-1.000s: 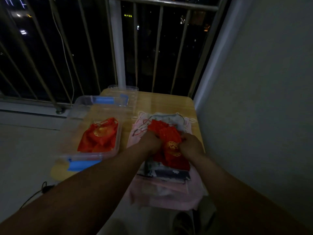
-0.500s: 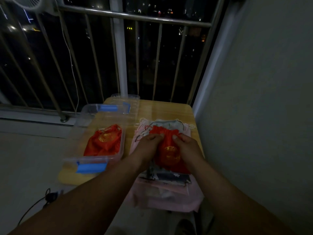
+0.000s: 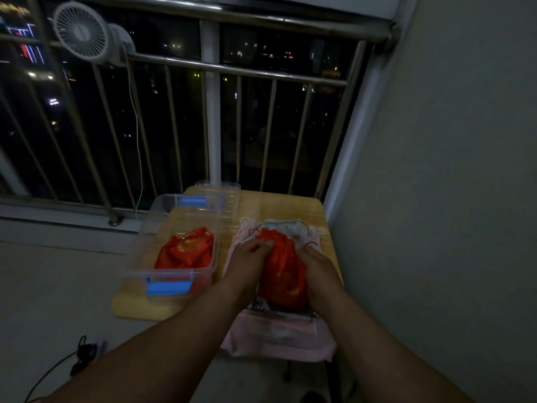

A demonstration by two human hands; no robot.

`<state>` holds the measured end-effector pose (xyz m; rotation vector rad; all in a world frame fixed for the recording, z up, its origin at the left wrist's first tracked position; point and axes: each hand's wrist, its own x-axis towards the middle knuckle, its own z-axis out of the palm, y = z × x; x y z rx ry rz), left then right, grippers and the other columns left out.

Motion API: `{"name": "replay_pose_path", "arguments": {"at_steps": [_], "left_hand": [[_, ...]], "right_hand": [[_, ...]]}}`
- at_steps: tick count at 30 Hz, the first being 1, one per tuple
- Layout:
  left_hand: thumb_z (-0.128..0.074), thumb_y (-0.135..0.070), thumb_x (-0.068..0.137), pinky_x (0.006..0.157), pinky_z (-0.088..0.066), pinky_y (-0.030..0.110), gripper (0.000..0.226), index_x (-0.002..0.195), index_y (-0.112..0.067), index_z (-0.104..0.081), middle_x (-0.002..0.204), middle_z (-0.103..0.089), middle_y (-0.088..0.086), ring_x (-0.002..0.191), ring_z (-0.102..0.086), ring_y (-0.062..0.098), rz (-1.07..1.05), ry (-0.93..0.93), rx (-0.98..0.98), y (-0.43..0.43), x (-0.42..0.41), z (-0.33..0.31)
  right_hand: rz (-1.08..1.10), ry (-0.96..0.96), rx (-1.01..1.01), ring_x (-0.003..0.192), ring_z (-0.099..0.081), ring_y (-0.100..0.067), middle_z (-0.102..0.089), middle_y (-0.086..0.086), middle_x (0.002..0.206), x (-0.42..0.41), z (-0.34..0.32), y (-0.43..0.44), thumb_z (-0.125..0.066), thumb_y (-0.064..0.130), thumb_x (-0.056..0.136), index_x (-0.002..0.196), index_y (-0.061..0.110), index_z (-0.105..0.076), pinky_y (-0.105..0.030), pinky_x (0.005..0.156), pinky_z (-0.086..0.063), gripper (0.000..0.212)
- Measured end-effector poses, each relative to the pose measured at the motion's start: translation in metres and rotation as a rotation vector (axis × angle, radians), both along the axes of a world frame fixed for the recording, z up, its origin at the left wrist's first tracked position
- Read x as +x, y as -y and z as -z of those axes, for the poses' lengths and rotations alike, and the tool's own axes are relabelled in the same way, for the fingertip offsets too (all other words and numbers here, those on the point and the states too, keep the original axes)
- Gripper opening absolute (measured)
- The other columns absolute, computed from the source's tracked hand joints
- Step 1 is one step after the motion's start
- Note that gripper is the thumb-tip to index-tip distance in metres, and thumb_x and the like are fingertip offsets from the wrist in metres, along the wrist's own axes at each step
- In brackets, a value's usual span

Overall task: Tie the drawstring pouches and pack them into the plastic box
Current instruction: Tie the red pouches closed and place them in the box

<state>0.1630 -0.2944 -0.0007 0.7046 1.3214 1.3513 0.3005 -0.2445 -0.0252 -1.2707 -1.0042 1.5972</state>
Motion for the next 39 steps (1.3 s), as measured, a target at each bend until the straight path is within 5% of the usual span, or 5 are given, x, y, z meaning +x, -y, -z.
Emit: {"name": "replay_pose_path", "arguments": {"at_steps": [11, 21, 26, 31, 39], "left_hand": [[-0.046, -0.031, 0.108, 0.051, -0.055, 0.021, 0.035, 0.107, -0.011, -0.074, 0.091, -0.079, 0.006, 0.074, -0.076, 0.014, -0.026, 0.227, -0.012, 0.016, 0.000, -0.019], [-0.043, -0.020, 0.106, 0.096, -0.052, 0.039, 0.032, 0.080, -0.012, -0.059, 0.095, -0.072, 0.010, 0.096, -0.068, 0.024, -0.206, 0.480, 0.004, 0.014, -0.020, -0.022], [-0.046, -0.023, 0.106, 0.082, -0.051, 0.039, 0.026, 0.092, -0.011, -0.065, 0.080, -0.073, 0.005, 0.084, -0.070, 0.023, -0.046, 0.040, 0.036, 0.015, -0.014, -0.027], [-0.054, -0.028, 0.106, 0.075, -0.056, 0.022, 0.027, 0.100, -0.015, -0.077, 0.096, -0.075, 0.003, 0.090, -0.071, 0.012, 0.211, -0.421, 0.149, 0.010, -0.009, -0.042], [-0.050, -0.023, 0.106, 0.081, -0.049, 0.030, 0.028, 0.111, -0.011, -0.075, 0.106, -0.075, 0.008, 0.091, -0.064, 0.018, 0.278, -0.371, 0.139, 0.004, -0.005, -0.054]], "right_hand": [[0.017, -0.306, -0.134, 0.091, -0.068, -0.026, -0.077, -0.006, 0.096, 0.002, -0.039, 0.017, -0.058, 0.038, 0.100, 0.107, 0.015, -0.073, -0.038, 0.066, -0.053, 0.028], [0.180, -0.340, -0.160, 0.086, -0.067, -0.020, -0.070, -0.006, 0.087, 0.012, -0.039, 0.013, -0.053, 0.031, 0.105, 0.087, 0.012, -0.065, -0.032, 0.067, -0.051, 0.029], [0.083, -0.059, 0.008, 0.077, -0.070, -0.017, -0.073, -0.006, 0.090, 0.018, -0.050, 0.015, -0.057, 0.028, 0.101, 0.090, 0.012, -0.070, -0.029, 0.061, -0.055, 0.023], [-0.203, 0.447, 0.419, 0.109, -0.069, -0.015, -0.076, 0.009, 0.113, 0.011, -0.070, 0.014, -0.052, 0.045, 0.099, 0.095, 0.046, -0.079, -0.047, 0.103, -0.052, 0.028], [-0.305, 0.419, 0.393, 0.112, -0.068, -0.012, -0.075, 0.010, 0.115, 0.008, -0.084, 0.010, -0.052, 0.046, 0.102, 0.101, 0.043, -0.079, -0.045, 0.108, -0.049, 0.027]]}}
